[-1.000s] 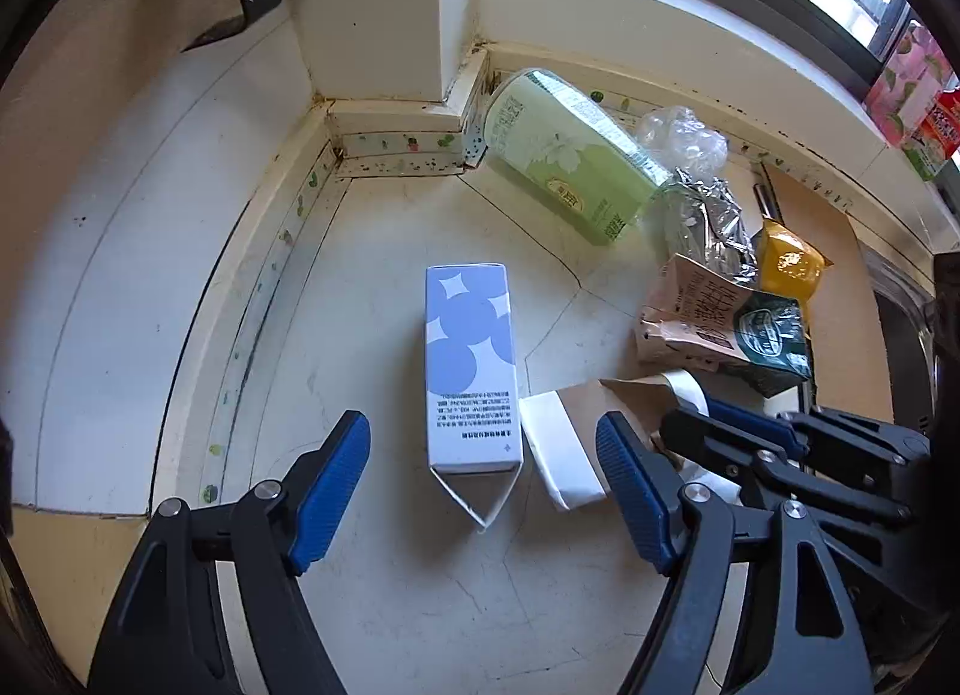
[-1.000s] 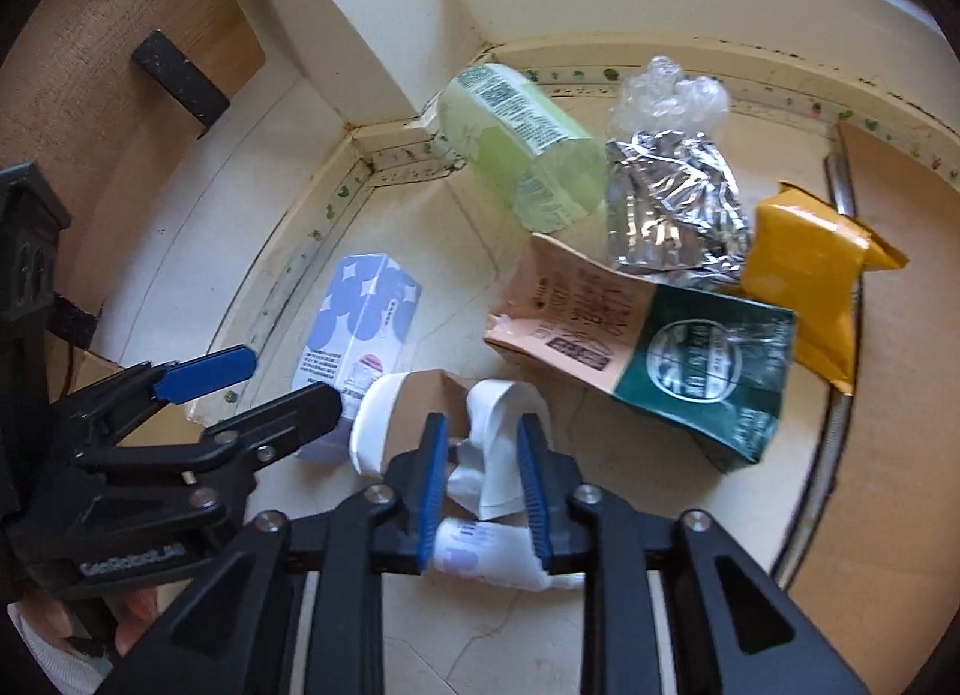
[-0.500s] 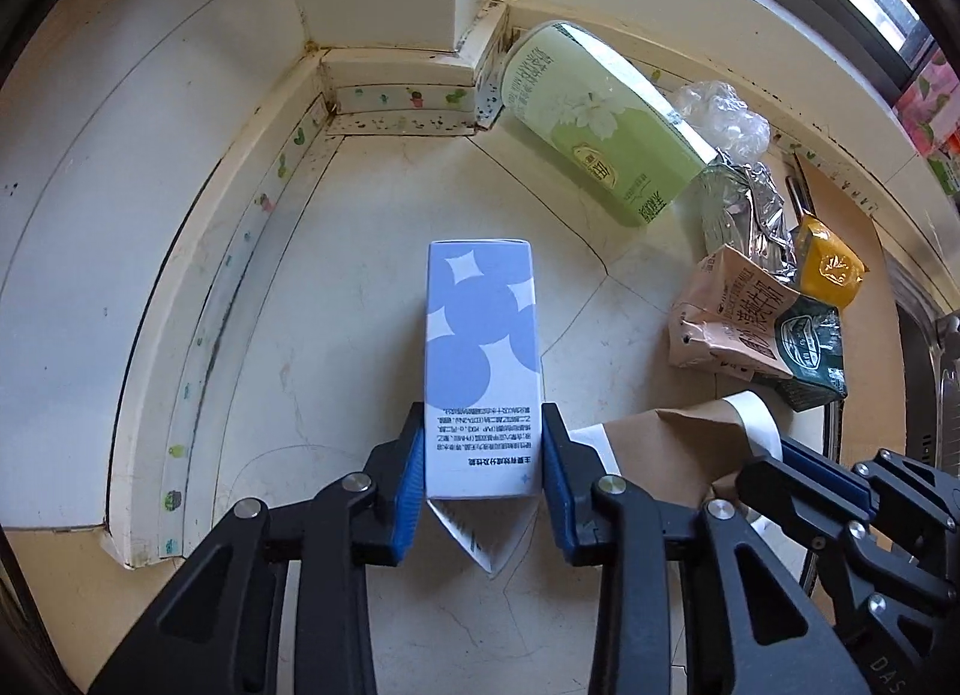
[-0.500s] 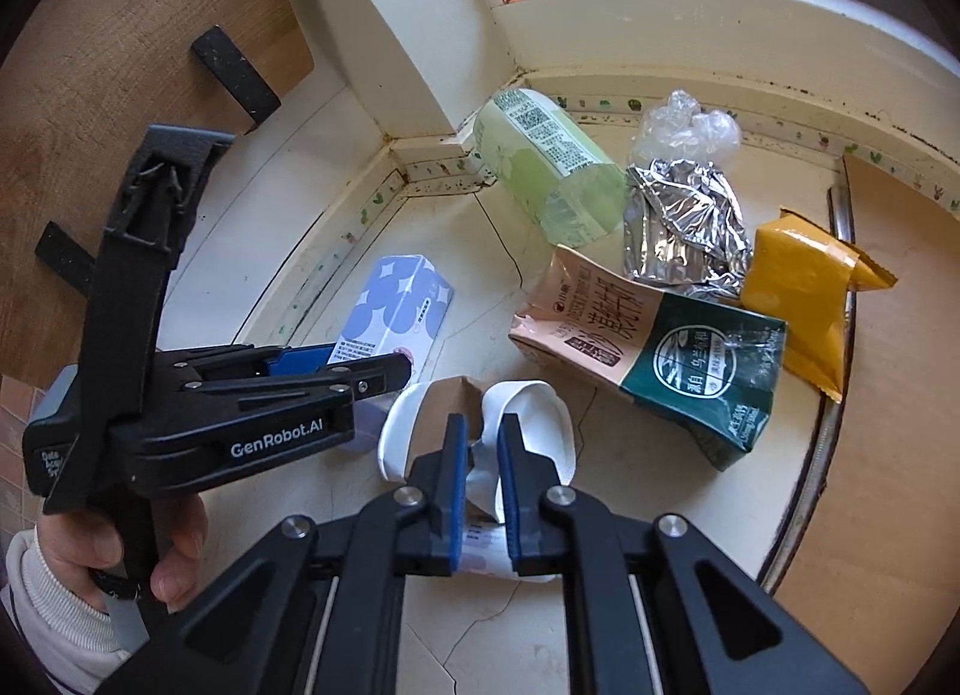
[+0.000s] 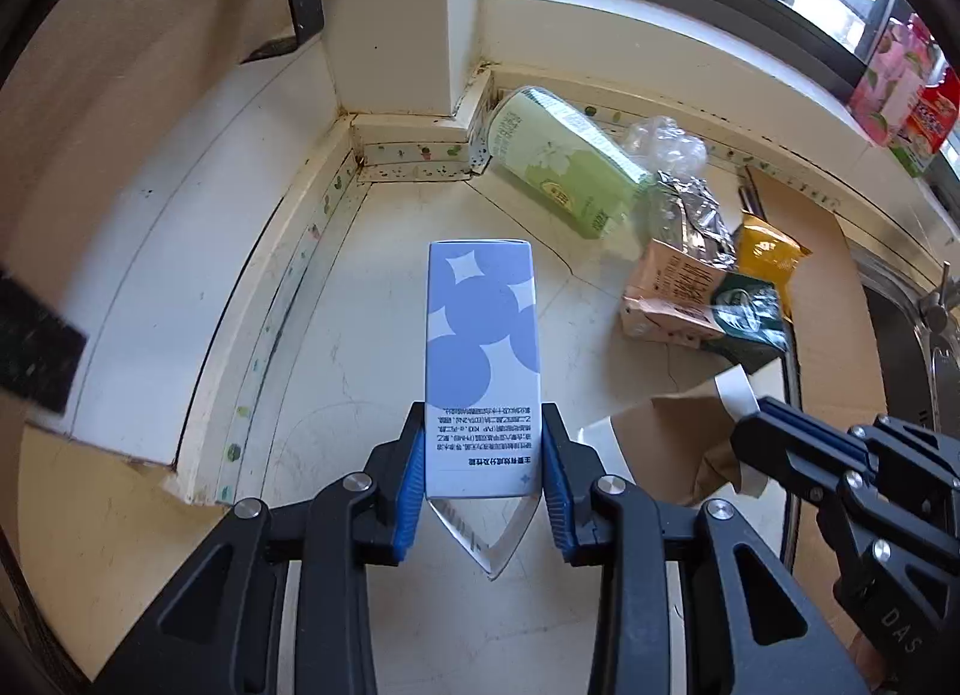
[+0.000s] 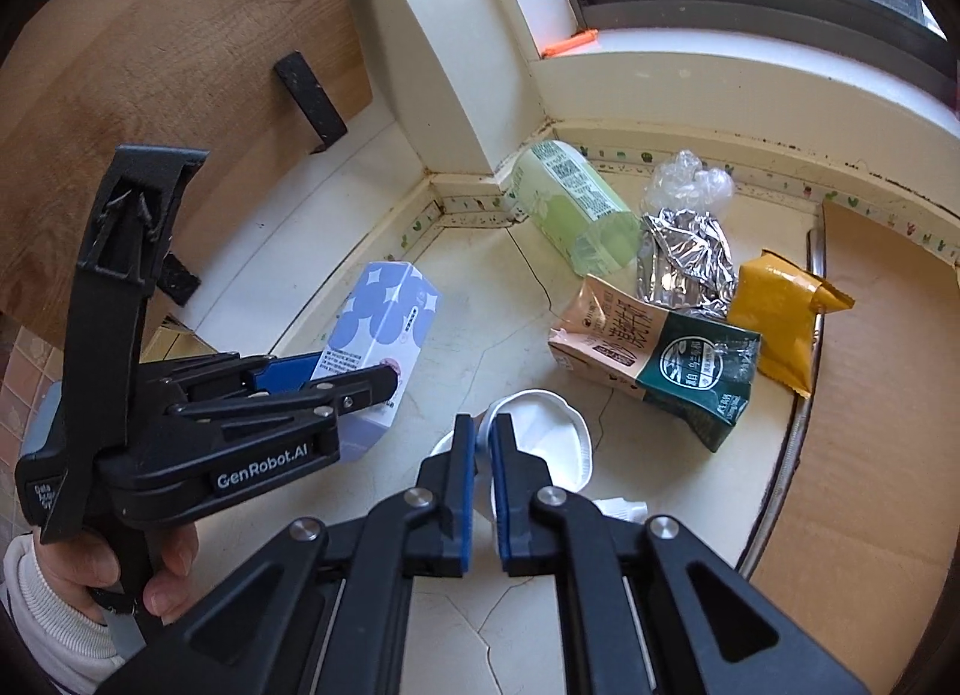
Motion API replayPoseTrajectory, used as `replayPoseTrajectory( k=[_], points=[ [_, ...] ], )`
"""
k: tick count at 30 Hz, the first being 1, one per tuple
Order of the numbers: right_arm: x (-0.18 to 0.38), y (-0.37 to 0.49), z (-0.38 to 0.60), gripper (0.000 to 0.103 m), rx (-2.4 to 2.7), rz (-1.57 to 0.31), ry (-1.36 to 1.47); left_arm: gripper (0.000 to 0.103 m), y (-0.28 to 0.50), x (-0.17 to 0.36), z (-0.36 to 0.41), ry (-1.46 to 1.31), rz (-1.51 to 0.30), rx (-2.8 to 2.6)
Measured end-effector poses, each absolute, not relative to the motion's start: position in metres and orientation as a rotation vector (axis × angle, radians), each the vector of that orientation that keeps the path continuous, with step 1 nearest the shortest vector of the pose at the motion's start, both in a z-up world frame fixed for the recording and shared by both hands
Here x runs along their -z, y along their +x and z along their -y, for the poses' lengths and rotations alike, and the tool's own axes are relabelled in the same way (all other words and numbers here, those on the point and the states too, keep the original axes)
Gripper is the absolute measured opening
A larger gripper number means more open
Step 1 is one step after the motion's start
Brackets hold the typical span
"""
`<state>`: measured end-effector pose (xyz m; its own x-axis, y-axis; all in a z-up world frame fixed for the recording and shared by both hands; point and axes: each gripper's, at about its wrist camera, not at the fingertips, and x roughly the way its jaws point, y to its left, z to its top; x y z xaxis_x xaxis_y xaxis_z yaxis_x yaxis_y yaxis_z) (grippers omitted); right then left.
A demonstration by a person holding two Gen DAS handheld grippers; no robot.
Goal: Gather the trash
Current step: 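Carry the carton and paper cup down over the bin with both tools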
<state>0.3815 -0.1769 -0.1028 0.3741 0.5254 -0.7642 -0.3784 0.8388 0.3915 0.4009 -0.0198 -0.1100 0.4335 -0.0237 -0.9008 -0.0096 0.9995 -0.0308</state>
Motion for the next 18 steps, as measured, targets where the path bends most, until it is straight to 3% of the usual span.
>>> replayPoseTrajectory(
  k=[18],
  points=[
    [0.045, 0.310, 0.175, 0.005, -0.529, -0.940, 0.120, 0.033, 0.308, 0.057, 0.023, 0.039, -1.043, 0.097]
  ],
)
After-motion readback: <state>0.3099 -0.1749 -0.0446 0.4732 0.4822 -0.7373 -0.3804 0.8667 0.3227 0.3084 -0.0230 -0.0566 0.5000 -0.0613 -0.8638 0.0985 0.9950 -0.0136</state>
